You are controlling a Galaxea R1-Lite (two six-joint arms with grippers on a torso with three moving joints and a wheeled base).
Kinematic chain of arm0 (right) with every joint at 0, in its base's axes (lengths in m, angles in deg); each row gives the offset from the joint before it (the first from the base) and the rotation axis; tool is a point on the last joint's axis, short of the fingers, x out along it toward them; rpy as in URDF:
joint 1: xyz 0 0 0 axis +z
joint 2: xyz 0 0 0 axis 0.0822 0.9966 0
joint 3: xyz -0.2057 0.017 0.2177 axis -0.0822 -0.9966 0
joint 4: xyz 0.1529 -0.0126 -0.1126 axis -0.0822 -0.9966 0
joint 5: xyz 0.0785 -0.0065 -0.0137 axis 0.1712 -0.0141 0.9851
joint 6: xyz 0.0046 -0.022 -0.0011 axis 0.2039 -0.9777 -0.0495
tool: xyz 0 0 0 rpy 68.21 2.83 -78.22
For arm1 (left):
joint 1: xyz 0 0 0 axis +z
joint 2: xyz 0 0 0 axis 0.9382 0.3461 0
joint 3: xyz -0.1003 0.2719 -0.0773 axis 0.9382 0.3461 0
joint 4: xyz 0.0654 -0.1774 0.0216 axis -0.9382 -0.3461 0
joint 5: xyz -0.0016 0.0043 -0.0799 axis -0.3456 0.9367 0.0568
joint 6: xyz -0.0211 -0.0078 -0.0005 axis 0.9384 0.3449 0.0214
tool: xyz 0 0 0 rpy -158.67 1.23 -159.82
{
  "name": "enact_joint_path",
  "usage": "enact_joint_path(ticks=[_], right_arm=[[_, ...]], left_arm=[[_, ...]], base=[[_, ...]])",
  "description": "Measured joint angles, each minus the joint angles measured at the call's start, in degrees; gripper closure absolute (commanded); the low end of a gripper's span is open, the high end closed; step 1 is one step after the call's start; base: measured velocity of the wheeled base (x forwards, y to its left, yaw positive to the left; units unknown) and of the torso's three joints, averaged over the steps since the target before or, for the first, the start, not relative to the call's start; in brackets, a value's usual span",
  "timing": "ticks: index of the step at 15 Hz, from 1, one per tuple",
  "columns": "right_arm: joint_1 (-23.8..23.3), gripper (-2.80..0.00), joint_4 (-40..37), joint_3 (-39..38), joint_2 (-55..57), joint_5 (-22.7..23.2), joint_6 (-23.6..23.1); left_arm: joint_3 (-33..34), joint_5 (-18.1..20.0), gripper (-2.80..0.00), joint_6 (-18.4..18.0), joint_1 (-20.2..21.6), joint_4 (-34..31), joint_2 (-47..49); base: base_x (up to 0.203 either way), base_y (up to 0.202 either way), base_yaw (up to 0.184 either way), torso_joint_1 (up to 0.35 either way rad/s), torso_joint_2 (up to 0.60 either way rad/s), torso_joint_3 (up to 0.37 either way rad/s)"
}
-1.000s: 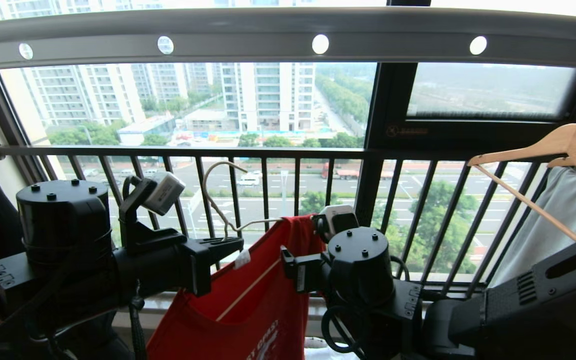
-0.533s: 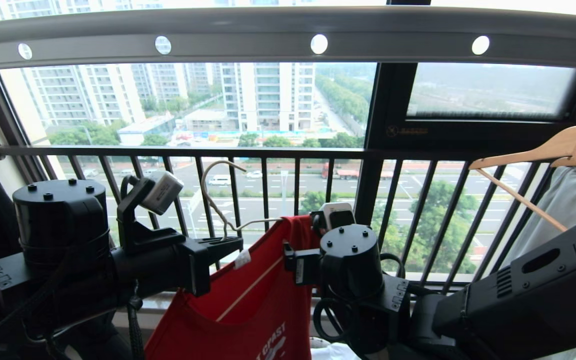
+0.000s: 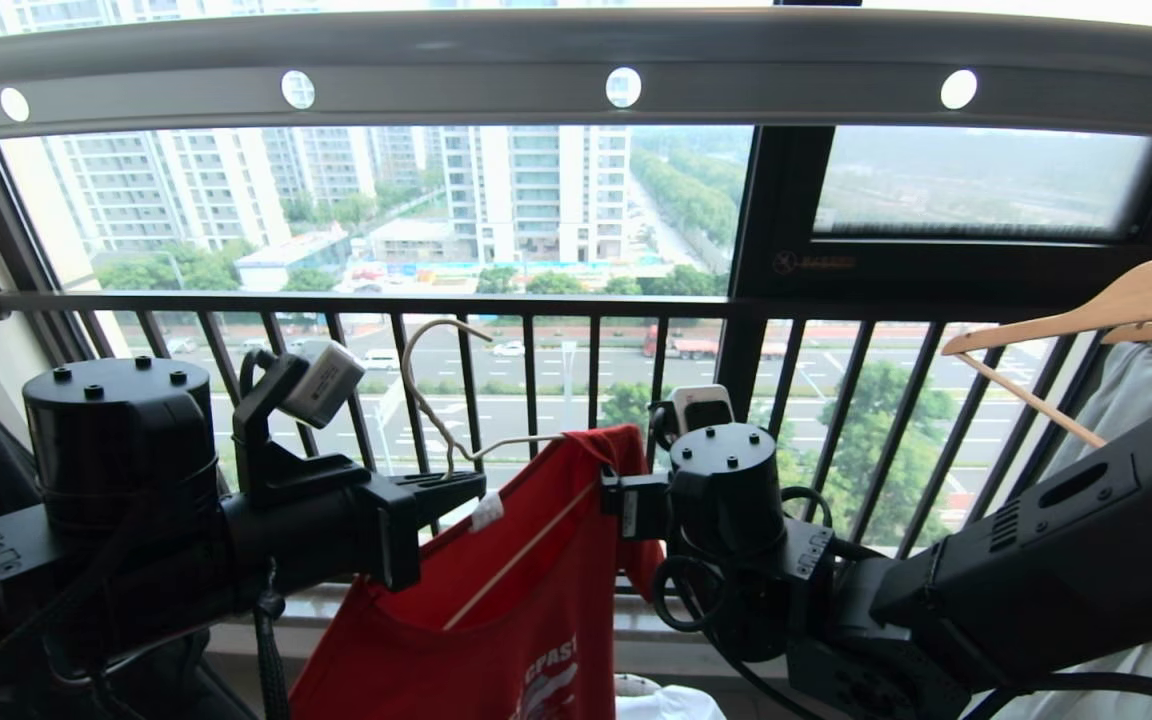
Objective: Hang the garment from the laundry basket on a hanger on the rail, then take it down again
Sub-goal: Take the clothes off the clothes rack
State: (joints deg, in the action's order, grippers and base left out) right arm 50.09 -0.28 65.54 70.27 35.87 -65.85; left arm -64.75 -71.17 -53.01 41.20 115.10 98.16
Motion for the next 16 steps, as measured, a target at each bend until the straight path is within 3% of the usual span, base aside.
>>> enact_joint_path(ticks=[16], right_arm=[[-5.84, 0.00, 3.68, 2.43, 0.39, 0.22, -0.59]], left_arm=[[0.33, -0.02, 0.00, -0.55, -0.02, -0.03, -0.01]], base=[[0.000, 0.000, 0.000, 0.000, 0.00, 0.000]])
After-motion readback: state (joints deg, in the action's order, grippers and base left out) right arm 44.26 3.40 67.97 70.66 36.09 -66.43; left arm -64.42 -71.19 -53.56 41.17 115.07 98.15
